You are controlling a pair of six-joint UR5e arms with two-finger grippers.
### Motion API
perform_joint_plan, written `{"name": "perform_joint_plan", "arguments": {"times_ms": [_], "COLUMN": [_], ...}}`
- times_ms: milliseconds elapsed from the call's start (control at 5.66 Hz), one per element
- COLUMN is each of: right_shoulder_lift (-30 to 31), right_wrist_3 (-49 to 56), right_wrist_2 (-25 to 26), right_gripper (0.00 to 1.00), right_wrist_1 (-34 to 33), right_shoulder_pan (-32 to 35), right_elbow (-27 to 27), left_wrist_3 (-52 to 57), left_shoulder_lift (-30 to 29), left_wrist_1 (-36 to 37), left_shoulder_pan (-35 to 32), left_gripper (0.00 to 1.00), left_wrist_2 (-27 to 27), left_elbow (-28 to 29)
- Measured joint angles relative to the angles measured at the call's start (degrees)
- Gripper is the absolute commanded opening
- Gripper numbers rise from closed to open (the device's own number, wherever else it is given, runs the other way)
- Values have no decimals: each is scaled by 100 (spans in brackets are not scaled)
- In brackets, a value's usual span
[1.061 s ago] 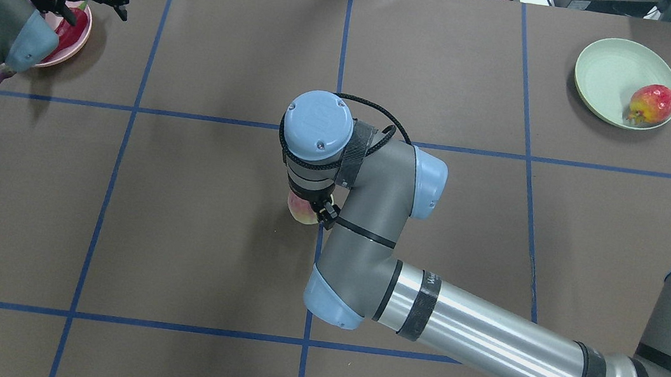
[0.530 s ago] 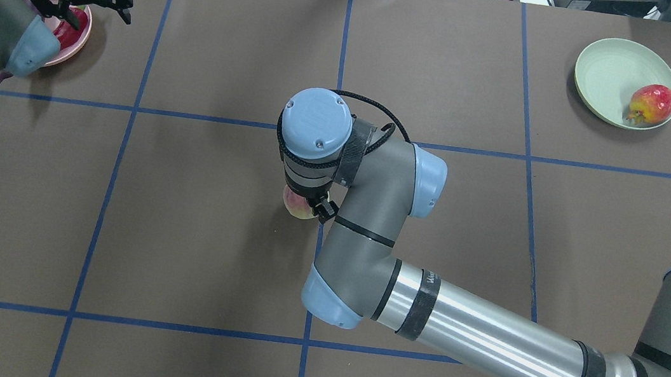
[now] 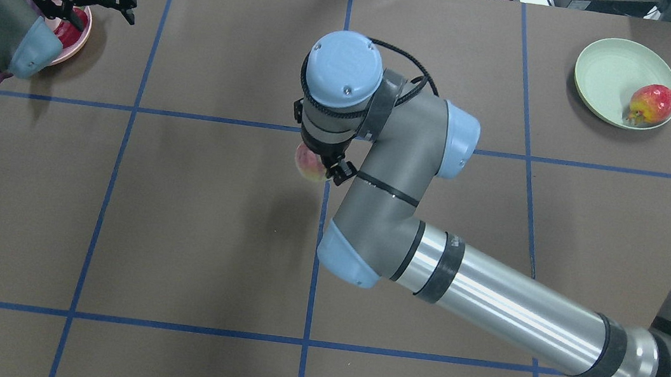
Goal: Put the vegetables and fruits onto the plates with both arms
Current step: 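Carry the peach with the right gripper and lower it onto the pale green plate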
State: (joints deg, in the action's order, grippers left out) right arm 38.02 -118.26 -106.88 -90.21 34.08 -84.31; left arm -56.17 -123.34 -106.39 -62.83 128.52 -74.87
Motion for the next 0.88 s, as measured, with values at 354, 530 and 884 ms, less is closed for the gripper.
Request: {"name": "perform_joint_plan", "arguments": {"times_ms": [354,530,884], "right_shoulder_lift": [334,607,1003], "right_wrist_3": [1280,2124,3737], "right_wrist_2": [-295,-447,-592], "right_gripper": [0,0,0], "right_wrist_1": [-284,-287,-119], "right_shoulder_pan": [937,1437,2358], "right_elbow": [-109,-79,488], "left_wrist_3": [-100,-231,-508], "left_shoulder_lift": [-1,-1,2], "left_wrist_1": [8,8,8], "left_shoulder_pan": [39,101,264], "left_gripper": [100,100,100], "left_wrist_2": [10,5,-6], "left_elbow": [-107,-182,-336]}}
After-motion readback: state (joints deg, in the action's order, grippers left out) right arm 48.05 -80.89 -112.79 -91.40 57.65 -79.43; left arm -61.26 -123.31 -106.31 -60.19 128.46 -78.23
